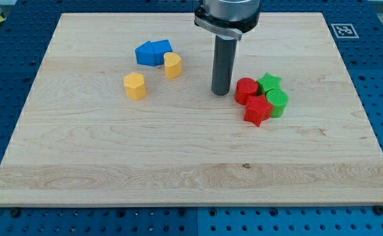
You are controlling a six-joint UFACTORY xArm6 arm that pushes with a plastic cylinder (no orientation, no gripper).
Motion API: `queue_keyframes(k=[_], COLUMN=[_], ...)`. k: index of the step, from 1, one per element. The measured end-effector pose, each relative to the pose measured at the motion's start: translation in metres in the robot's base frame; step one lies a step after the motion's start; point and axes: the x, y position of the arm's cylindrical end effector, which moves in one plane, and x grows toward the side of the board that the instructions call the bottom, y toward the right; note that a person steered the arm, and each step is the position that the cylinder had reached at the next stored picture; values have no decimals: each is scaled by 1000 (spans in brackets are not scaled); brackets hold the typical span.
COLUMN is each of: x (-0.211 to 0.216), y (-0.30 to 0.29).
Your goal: Move the arm towards the bottom center of the board
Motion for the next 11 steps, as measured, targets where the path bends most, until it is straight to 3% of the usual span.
queue_keyframes(k=[11], x=[68], y=[-22])
